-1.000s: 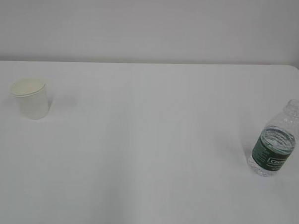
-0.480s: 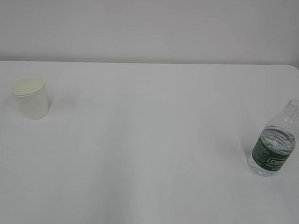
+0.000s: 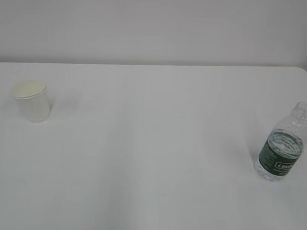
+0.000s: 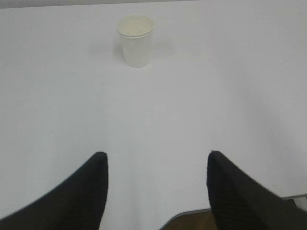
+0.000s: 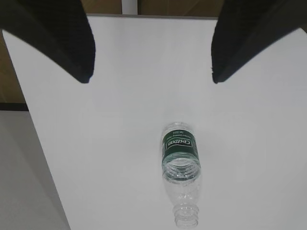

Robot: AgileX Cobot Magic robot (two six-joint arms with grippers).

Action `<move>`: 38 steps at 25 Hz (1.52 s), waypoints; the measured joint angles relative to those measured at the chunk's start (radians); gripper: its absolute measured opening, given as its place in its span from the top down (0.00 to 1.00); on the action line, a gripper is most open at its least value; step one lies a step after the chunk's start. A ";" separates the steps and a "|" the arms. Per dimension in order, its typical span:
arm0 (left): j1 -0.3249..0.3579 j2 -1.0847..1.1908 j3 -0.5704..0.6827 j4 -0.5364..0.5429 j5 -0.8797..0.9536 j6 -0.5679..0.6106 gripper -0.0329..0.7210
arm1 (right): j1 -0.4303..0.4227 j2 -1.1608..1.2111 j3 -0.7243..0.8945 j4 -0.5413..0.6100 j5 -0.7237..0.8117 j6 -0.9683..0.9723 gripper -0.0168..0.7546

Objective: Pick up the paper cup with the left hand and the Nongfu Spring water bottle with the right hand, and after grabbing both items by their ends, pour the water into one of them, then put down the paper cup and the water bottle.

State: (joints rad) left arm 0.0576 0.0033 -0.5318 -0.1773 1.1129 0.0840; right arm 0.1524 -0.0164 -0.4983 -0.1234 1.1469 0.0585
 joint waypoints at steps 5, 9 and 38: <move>0.000 0.000 0.000 0.000 -0.002 0.000 0.35 | 0.000 0.000 0.000 0.000 0.000 0.000 0.24; 0.000 0.000 0.000 -0.002 -0.006 0.000 0.37 | 0.000 0.000 0.000 0.000 -0.002 0.000 0.24; 0.000 0.294 -0.136 -0.057 -0.232 0.000 0.43 | 0.000 0.137 -0.039 0.093 -0.410 0.005 0.24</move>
State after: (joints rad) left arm 0.0576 0.2977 -0.6681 -0.2346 0.8806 0.0840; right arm 0.1524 0.1210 -0.5374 -0.0305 0.7371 0.0637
